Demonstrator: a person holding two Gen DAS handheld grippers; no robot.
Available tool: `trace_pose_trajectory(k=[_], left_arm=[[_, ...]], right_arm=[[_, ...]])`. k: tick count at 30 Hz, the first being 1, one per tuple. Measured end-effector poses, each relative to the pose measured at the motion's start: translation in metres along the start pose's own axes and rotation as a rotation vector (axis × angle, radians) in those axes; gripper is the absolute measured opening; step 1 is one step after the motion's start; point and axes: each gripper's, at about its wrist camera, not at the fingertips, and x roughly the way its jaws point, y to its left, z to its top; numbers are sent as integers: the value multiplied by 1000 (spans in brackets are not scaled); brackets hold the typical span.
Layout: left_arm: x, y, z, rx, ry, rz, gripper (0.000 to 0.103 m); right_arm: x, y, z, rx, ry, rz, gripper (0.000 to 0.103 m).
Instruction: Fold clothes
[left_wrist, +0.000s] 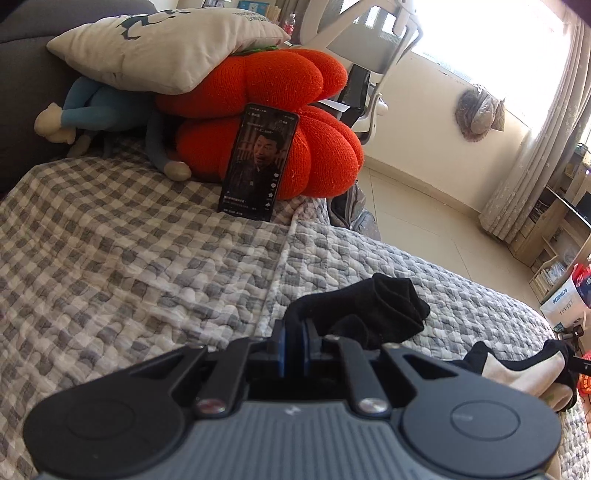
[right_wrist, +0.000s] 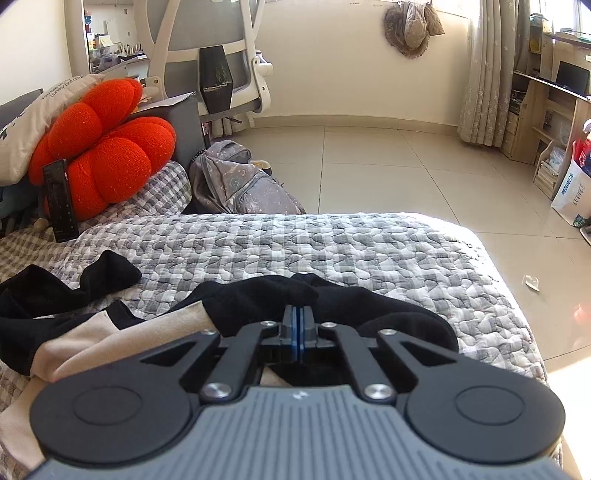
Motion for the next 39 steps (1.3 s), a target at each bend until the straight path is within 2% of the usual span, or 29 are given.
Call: trace_pose_trajectory(k=[7, 12, 17, 20, 21, 22, 23, 24, 26, 27, 30, 32, 39], left_arm=[[-14, 29, -32, -74, 58, 6, 8], [-21, 46, -52, -111, 99, 11, 8], [-28, 41, -53, -70, 109, 18, 11], [-35, 29, -45, 0, 103, 22, 20], [-38, 24, -42, 27, 98, 24, 26], [-40, 20, -40, 51, 92, 20, 30], [-42, 15, -37, 69, 87, 9, 38], [-43, 11, -35, 86, 82, -5, 41], [-42, 1, -30, 116, 78, -50, 42], [-40, -4, -27, 134, 80, -75, 45], [-28, -25, -22, 216, 100, -146, 50], [-14, -40, -20, 275, 111, -192, 50], [38, -73, -7, 377, 160, -328, 50]], right_arm=[[-16, -8, -19, 21, 23, 8, 1], [-18, -12, -39, 37, 74, 11, 0], [-16, -22, -54, 80, 118, 35, 0], [-18, -25, -56, 98, 119, 55, 2], [-19, -25, -55, 101, 114, 61, 12], [-20, -25, -53, 101, 110, 64, 14], [-21, -24, -51, 96, 107, 66, 14], [-21, -24, -49, 91, 104, 71, 14], [-20, -22, -45, 84, 100, 81, 15], [-19, -21, -42, 76, 95, 83, 19], [-15, -17, -32, 45, 69, 85, 43], [-12, -14, -25, 27, 59, 85, 44], [7, -11, -2, -2, 51, 104, 44]])
